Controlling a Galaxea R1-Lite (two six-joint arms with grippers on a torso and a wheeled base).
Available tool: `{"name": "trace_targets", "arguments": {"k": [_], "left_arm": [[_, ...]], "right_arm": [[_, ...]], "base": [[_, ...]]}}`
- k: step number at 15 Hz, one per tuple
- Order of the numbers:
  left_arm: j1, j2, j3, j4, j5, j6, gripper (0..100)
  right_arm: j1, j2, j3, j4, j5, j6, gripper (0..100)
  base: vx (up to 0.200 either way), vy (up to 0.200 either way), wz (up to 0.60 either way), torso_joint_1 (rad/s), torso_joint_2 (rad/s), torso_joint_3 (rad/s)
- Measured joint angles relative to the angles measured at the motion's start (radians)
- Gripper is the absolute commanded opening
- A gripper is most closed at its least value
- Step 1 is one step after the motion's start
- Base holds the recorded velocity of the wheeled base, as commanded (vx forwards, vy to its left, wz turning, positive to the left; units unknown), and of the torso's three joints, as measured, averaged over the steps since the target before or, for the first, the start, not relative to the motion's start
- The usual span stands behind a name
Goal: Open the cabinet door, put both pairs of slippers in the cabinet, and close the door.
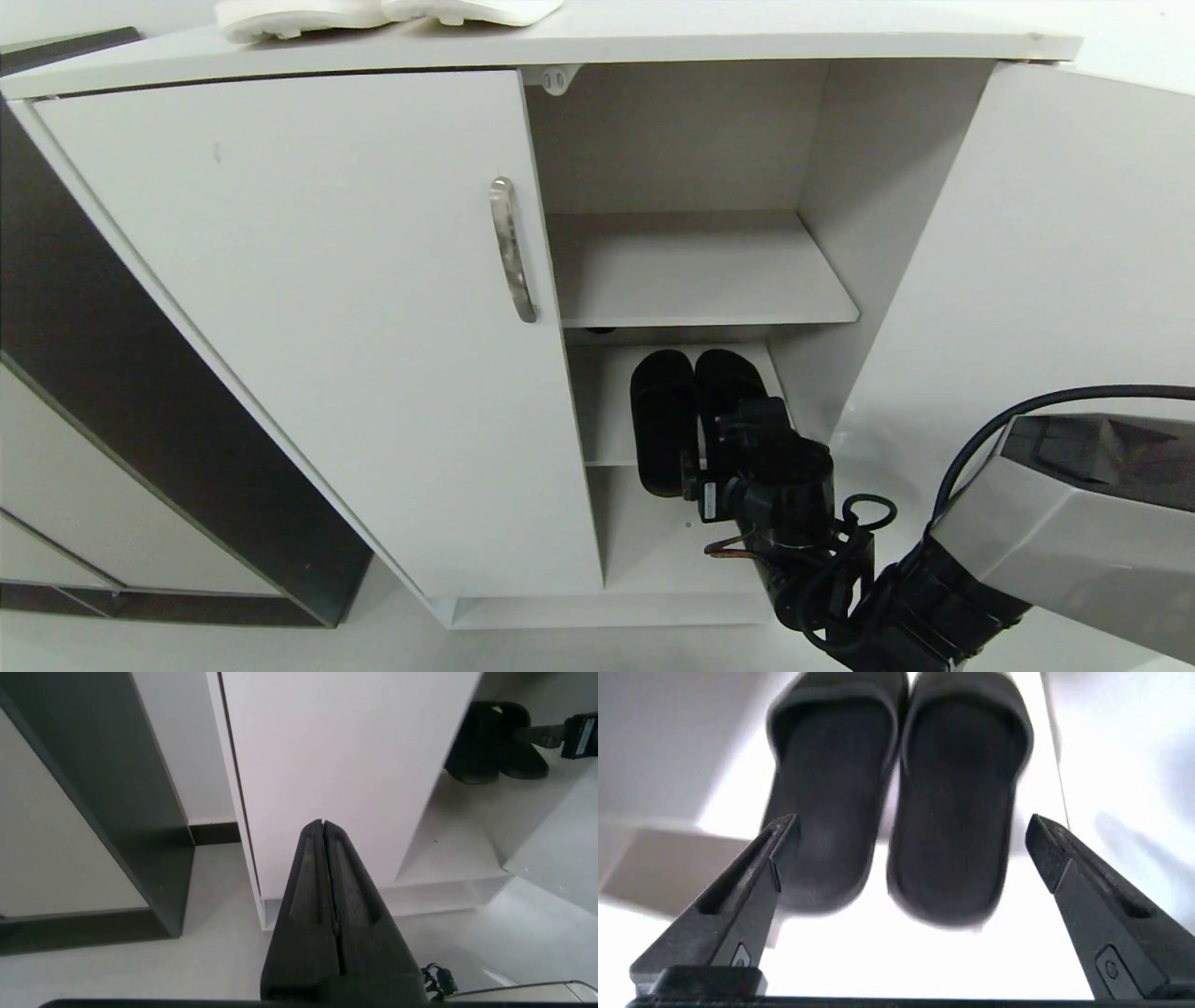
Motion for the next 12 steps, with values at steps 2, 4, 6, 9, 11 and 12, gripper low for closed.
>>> {"name": "trace_targets", "arguments": {"k": [2,4,6,9,11,12], "left_arm": [[0.000,0.000,0.000,0.000,0.000,0.000,0],[0.001,0.000,0.000,0.001,0.000,0.000,0],[0.000,0.000,0.000,0.000,0.000,0.001,0],[0.000,0.000,0.000,0.000,0.000,0.001,0],[0.000,0.000,0.000,0.000,0.000,0.001,0],[0.000,0.000,0.000,0.000,0.000,0.001,0]], "right_arm": [[-0.001,0.000,0.002,-0.002,0.001,0.000,100],[-0.003,0.000,0.010,-0.003,0.000,0.000,100],[-0.007,0.000,0.011,-0.004,0.000,0.000,100],[-0.009,0.000,0.013,-0.004,0.002,0.000,100],[-0.009,0.001,0.014,-0.004,0.002,0.000,100],[-0.009,0.001,0.015,-0.004,0.002,0.000,100]], "base": [[-0.100,0.000,0.00,-0.004,0.00,0.001],[0.000,0.000,0.00,0.000,0.00,0.000],[0.000,0.000,0.00,0.000,0.00,0.000],[0.000,0.000,0.00,0.000,0.00,0.000],[0.000,0.000,0.00,0.000,0.00,0.000],[0.000,0.000,0.00,0.000,0.00,0.000]]}}
